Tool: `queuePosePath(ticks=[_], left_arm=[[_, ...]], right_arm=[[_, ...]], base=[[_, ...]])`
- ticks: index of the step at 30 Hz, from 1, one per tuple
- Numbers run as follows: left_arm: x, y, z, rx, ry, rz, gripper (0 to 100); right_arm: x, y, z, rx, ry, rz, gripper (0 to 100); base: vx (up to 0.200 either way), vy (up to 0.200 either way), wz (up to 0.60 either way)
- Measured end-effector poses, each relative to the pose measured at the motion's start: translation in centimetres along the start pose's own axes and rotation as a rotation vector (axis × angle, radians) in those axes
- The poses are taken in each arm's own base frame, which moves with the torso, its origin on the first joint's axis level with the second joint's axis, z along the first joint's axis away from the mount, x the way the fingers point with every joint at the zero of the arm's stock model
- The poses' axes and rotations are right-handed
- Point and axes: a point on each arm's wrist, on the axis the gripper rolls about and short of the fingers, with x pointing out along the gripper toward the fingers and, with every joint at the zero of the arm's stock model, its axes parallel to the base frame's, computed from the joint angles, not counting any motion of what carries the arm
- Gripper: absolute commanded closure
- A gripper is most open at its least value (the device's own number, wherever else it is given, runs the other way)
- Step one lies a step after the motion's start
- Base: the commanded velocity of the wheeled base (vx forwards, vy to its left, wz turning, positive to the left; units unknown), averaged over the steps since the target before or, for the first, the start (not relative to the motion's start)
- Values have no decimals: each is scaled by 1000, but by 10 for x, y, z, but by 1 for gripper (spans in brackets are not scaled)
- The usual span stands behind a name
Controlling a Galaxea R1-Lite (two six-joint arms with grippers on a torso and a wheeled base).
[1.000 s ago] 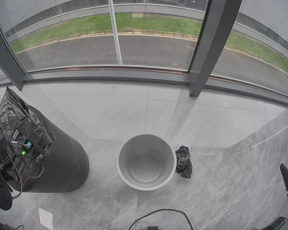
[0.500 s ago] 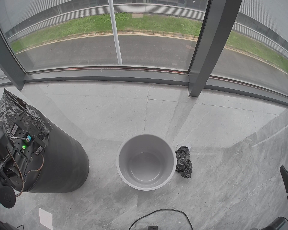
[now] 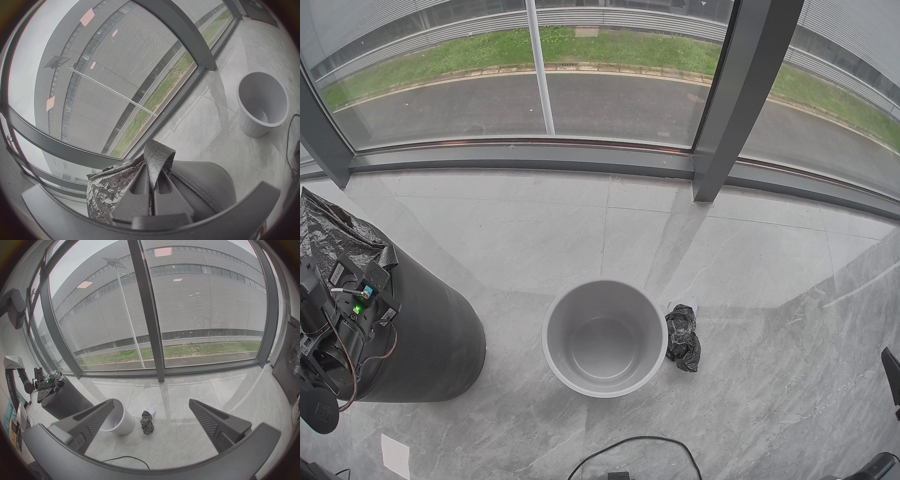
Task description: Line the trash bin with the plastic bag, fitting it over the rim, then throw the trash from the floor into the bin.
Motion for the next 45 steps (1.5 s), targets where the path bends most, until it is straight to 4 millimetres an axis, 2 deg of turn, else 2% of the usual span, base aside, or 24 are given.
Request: queuePosePath(ticks=[6,11,22,27,32,36,41,45], left_arm=[[-4,4,2,-23,-14,16,100],[-6,13,11,-108,-62,44,100],[-4,24,42,-573,-194,39,100],[-2,28,50,-728,-227,30,100],[0,32,49,-812,-227,43,100],[2,40,51,-948,-253,59,100],[3,51,59,-1104,-306,57,100],[3,53,64,-1165,-336,24,100]], right_arm=[[0,0,0,0,1,0,0],[0,0,1,-3,0,-2,0],[12,1,23,-46,5,-47,0],[28,1,33,-98,50,-68,0],[49,-1,37,-161,139,-74,0],[66,-1,41,-180,193,-60,0],[80,3,52,-191,189,-27,0],[93,9,64,-201,113,-36,0]], base=[[0,0,0],[0,0,0],[0,0,0],[0,0,0],[0,0,0],[0,0,0],[0,0,0],[0,0,0]])
